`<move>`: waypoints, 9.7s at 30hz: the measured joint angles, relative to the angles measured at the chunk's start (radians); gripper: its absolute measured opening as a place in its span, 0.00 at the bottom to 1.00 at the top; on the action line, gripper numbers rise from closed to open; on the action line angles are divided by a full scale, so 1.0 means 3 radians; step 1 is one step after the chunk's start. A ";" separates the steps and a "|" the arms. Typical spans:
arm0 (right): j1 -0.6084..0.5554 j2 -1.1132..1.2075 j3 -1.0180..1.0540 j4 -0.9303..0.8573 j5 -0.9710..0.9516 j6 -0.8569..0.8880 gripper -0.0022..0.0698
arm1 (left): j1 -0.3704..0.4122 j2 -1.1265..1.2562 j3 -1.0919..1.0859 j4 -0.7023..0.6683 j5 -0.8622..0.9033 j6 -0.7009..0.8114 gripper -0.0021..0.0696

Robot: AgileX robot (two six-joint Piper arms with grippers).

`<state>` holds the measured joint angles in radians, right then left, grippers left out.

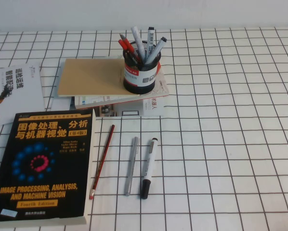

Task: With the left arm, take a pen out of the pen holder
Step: 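Take a marker out of the pen holder and lay it on the table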

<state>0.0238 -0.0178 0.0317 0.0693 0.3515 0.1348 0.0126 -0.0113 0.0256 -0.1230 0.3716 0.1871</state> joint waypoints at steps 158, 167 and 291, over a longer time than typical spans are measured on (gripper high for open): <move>0.0000 0.0000 0.0000 0.0000 0.0000 0.0000 0.01 | -0.1192 0.7113 -0.4368 0.1521 -0.3882 -0.2250 0.36; 0.0000 0.0000 0.0000 0.0000 0.0000 0.0000 0.01 | -0.1192 0.7113 -0.4368 0.1509 -0.3978 -0.2250 0.19; 0.0000 0.0000 0.0000 0.0000 0.0000 0.0000 0.01 | -0.1842 0.4958 -0.4513 0.1490 0.1263 -0.2090 0.10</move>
<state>0.0238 -0.0178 0.0317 0.0693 0.3515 0.1348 -0.5399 1.4761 -1.3284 0.3239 0.7507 -0.4398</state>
